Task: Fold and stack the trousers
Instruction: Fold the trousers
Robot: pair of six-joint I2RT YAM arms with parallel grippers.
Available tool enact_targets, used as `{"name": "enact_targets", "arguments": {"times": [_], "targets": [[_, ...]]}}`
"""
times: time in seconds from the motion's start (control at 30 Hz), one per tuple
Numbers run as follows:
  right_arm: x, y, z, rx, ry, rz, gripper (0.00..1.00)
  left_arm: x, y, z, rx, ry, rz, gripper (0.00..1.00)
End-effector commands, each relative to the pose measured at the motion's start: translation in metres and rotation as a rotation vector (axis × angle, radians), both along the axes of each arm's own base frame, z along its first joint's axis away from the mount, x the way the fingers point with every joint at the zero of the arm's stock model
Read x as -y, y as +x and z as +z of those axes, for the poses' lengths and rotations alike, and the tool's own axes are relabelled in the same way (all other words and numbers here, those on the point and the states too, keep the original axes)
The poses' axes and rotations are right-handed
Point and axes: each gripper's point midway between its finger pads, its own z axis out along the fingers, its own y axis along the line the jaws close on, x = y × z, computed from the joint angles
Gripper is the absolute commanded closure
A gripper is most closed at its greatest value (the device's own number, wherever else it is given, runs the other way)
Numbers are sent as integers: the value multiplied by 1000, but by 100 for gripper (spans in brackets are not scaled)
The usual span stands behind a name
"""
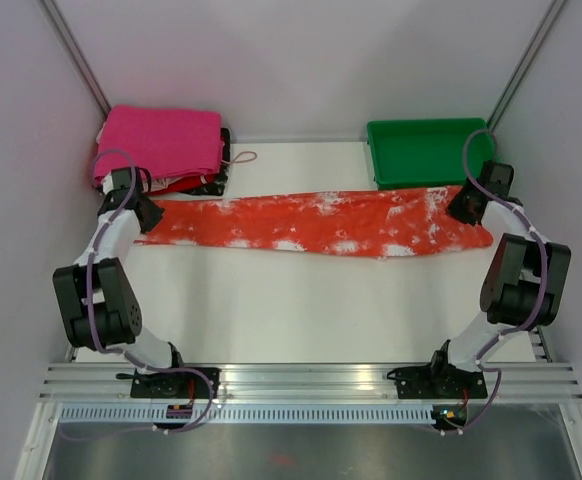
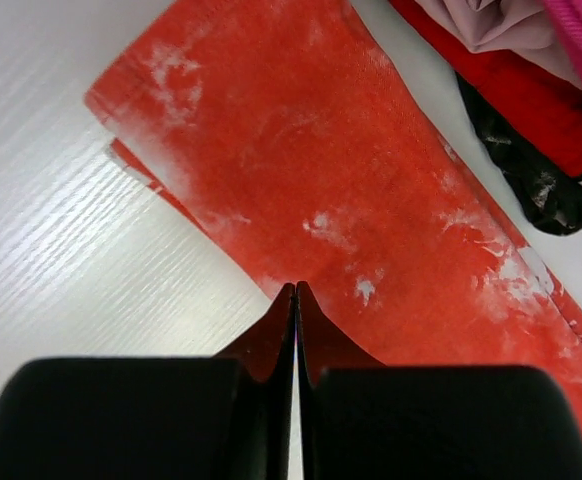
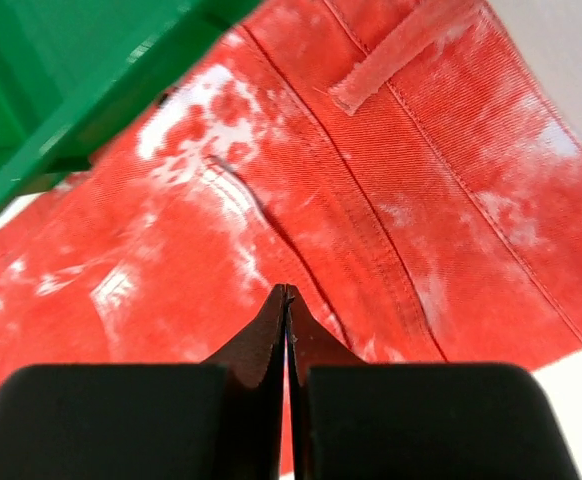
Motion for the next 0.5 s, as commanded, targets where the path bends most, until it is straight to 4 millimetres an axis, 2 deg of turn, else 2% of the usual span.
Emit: {"name": "enact_targets", "arguments": {"times": [0.0, 0.03, 0.1, 0.13, 0.17, 0.23, 0.27, 0.33, 0.37, 0.47], "targets": [[2, 13, -14, 1, 4, 8, 100, 9, 34, -9, 54, -71, -32, 98], [1, 17, -22, -17, 8, 15, 100, 12, 45, -19, 49, -87, -49, 98], [4, 22, -26, -26, -3, 21, 100, 12, 54, -31, 22, -101, -53, 98], [7, 22, -34, -46, -6, 12, 100, 10, 63, -42, -3, -110, -53, 98], [8, 23, -37, -54, -12, 8, 100, 11, 62, -49, -37, -123, -51, 98], [12, 24, -45, -69, -23, -8, 100, 11, 71, -54, -51, -140, -43, 98], [13, 23, -48, -76, -23, -14, 100, 12, 70, -69, -87, -153, -39, 98], [14, 15, -61, -118, -25, -28, 100, 10, 66, -78, -142, -165, -1, 98], [15, 11, -65, -137, -29, -35, 100, 4, 60, -93, -202, -145, 34, 98], [15, -8, -82, -201, -36, -50, 100, -9, 37, -108, -340, -94, 114, 98]]}}
